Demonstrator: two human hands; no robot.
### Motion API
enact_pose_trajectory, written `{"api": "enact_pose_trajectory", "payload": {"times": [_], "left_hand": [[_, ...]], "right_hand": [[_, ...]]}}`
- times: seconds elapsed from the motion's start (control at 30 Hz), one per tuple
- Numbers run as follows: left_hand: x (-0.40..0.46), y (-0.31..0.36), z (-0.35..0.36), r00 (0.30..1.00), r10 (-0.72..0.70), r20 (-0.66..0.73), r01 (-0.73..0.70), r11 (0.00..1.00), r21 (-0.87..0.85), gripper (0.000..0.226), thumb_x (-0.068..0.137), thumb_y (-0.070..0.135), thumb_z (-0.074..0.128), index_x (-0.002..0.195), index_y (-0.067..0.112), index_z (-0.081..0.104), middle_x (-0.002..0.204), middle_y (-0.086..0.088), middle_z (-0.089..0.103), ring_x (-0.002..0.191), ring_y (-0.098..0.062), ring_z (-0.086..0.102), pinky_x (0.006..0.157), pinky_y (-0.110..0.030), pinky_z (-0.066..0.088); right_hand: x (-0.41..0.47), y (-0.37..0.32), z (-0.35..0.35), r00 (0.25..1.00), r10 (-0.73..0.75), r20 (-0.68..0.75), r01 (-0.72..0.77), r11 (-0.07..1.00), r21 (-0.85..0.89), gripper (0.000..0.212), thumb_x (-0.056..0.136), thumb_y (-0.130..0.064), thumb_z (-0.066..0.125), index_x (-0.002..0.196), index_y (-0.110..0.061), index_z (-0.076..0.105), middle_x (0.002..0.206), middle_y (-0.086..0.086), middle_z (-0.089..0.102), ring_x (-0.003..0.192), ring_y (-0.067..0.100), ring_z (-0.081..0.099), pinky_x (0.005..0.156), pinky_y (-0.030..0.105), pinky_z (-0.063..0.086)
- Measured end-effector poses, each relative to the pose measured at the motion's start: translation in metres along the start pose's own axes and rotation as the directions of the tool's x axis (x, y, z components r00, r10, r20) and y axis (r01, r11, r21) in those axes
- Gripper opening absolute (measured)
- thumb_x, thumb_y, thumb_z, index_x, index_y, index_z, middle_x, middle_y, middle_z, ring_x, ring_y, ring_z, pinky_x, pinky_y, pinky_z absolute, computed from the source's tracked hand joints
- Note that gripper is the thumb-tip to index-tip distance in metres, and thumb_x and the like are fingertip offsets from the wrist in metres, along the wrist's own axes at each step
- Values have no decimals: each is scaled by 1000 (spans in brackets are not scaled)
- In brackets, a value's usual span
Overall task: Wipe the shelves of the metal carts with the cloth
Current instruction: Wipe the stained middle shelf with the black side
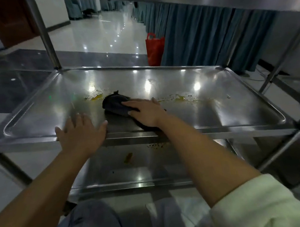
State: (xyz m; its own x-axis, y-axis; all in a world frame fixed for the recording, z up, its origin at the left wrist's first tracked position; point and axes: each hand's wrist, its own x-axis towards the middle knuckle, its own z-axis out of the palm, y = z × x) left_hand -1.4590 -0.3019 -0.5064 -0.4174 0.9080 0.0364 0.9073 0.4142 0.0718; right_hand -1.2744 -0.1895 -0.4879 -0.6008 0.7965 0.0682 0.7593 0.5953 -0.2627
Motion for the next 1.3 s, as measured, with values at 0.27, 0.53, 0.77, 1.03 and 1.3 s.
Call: {"api": "enact_pose_trajectory", "payload": {"times": [0.27,0.53,0.77,1.03,1.3], "left_hand": [[-5,11,-7,999,-3,32,2,999,33,84,91,68,11,150,9,22,159,-12,17,144,-33,17,112,-58,20],[-12,120,-8,964,262,45,-261,965,-10,77,92,63,9,137,11,43,144,-13,41,133,-31,36,106,-50,31],[0,174,13,921,388,43,-387,922,-20,75,90,65,8,142,17,32,154,-13,25,143,-31,19,114,-54,17],[3,173,18,912,409,-11,-410,912,-21,82,85,72,3,134,18,37,149,-14,33,140,-32,25,113,-56,19],[0,173,16,919,394,-26,-394,919,16,85,83,72,1,143,18,30,153,-13,29,142,-30,24,114,-52,20]], "right_hand": [[-88,140,-47,914,376,-153,-380,925,3,46,97,-42,40,143,-41,36,152,-4,37,135,25,39,111,42,29],[-65,101,-32,976,213,-46,-216,973,-82,48,98,-43,34,146,-41,28,158,0,24,137,31,34,111,49,28],[-114,179,-51,926,350,-139,-349,936,31,47,98,-42,37,144,-42,32,155,-3,32,135,28,37,109,43,30],[-184,274,-92,730,663,-164,-679,731,-67,49,97,-43,38,145,-44,29,158,-4,24,139,30,33,111,48,29],[-109,165,-52,964,251,-90,-256,966,-48,47,98,-42,37,145,-43,30,158,-1,23,140,30,30,113,44,25]]}}
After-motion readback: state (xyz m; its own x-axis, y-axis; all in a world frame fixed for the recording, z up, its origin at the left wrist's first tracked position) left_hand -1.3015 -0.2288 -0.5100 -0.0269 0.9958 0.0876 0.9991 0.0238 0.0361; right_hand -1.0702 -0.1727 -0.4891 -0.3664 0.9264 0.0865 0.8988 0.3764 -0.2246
